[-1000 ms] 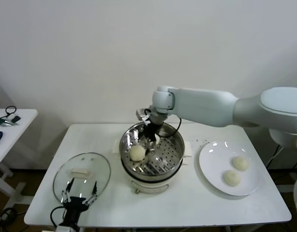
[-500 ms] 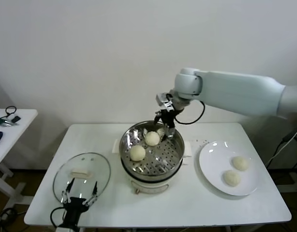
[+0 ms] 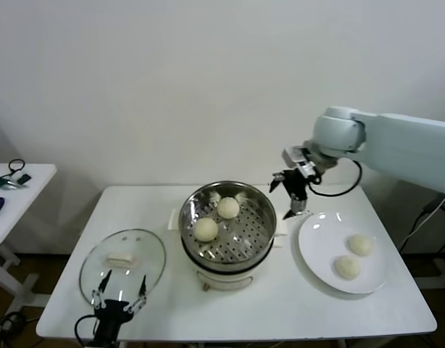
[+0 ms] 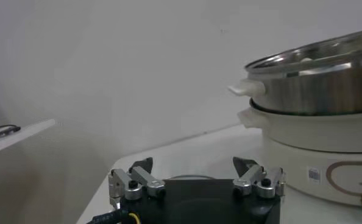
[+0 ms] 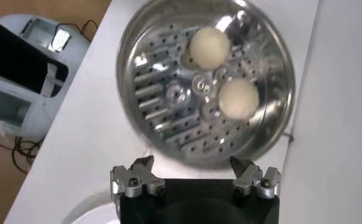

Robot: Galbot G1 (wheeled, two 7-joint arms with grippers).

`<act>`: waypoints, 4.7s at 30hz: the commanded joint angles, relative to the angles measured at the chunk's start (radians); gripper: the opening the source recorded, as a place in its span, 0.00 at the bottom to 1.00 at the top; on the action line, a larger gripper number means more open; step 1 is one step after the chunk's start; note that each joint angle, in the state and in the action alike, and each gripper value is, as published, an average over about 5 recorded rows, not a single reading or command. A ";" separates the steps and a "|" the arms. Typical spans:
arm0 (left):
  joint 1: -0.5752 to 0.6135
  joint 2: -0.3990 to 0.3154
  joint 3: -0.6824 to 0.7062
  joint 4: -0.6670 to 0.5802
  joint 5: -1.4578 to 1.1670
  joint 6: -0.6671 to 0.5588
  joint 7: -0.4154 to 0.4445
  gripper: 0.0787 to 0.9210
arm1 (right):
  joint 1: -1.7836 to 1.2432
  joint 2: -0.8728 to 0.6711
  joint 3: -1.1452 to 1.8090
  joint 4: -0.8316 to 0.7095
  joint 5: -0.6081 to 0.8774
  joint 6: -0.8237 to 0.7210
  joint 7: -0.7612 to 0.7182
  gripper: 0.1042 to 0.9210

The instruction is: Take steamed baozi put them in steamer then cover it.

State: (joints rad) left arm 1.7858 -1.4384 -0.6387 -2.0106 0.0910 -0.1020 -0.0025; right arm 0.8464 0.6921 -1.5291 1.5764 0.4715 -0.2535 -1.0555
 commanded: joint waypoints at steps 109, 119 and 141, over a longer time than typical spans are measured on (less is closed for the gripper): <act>0.044 -0.023 -0.026 -0.034 0.026 0.017 -0.004 0.88 | -0.358 0.639 0.332 -0.043 -0.734 0.741 -0.296 0.69; 0.044 -0.025 -0.024 -0.023 0.018 0.013 -0.006 0.88 | -0.413 0.642 0.297 -0.052 -0.749 0.737 -0.299 0.69; 0.025 -0.028 -0.026 -0.001 0.012 0.018 -0.009 0.88 | -0.411 0.526 0.286 -0.030 -0.761 0.757 -0.287 0.81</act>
State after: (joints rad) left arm 1.8154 -1.4647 -0.6650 -2.0125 0.1039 -0.0863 -0.0104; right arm 0.4443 1.2339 -1.2500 1.5433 -0.2798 0.4956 -1.3529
